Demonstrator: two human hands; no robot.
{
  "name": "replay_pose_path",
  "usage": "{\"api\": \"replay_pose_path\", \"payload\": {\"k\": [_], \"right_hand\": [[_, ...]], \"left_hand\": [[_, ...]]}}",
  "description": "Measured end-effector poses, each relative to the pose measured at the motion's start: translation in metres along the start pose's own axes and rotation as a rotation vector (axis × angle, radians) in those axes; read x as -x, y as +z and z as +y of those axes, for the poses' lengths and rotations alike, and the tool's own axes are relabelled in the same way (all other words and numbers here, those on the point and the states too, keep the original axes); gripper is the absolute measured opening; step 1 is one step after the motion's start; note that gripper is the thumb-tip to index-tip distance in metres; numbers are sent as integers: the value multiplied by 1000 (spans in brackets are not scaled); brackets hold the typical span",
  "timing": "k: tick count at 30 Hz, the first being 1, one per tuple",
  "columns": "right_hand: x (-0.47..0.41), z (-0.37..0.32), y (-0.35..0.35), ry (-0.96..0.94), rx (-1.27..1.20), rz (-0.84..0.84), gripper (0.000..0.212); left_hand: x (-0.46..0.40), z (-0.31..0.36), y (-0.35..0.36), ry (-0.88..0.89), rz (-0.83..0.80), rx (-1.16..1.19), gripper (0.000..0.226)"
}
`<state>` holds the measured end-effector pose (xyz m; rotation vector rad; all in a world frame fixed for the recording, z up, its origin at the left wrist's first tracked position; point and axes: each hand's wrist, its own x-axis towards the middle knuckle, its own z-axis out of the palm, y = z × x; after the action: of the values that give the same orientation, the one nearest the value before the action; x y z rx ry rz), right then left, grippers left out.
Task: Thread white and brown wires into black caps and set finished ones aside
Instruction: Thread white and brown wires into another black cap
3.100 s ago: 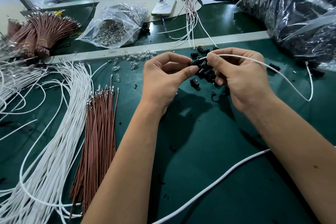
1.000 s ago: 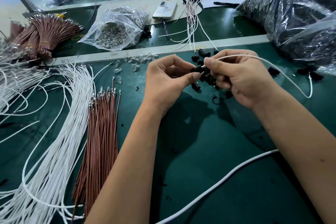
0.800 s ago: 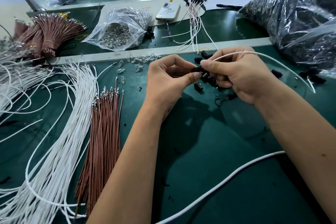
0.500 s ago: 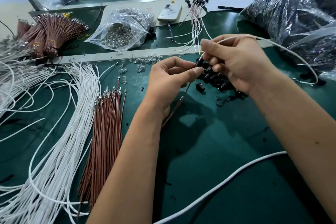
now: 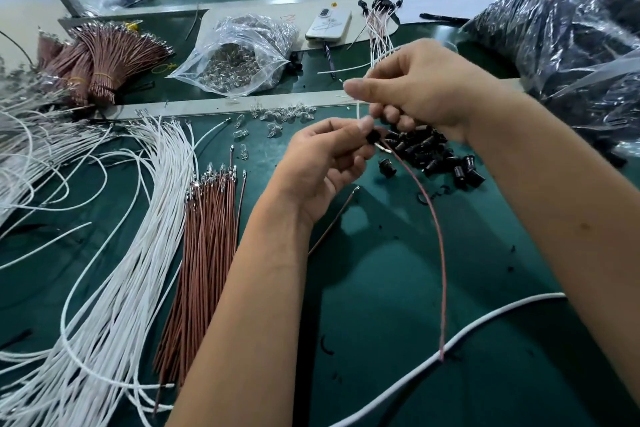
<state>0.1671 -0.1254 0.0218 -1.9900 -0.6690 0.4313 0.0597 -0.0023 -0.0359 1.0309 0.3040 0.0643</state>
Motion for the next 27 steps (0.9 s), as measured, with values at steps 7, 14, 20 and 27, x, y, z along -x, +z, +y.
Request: {"api": "replay_pose_path", "payload": {"k": [7, 14, 20, 27], "right_hand": [[39, 20, 16, -416, 383, 245, 25], [47, 30, 31, -495, 550, 249, 8], [54, 25, 31, -421, 549, 325, 20], [73, 14, 22, -220, 588, -103, 26]], "left_hand": [[-8, -3, -3, 156, 300, -65, 24], [-8, -9, -1, 199, 323, -168, 29], [-7, -4, 0, 77, 146, 40, 16], [-8, 5, -6, 190, 218, 181, 15]]}}
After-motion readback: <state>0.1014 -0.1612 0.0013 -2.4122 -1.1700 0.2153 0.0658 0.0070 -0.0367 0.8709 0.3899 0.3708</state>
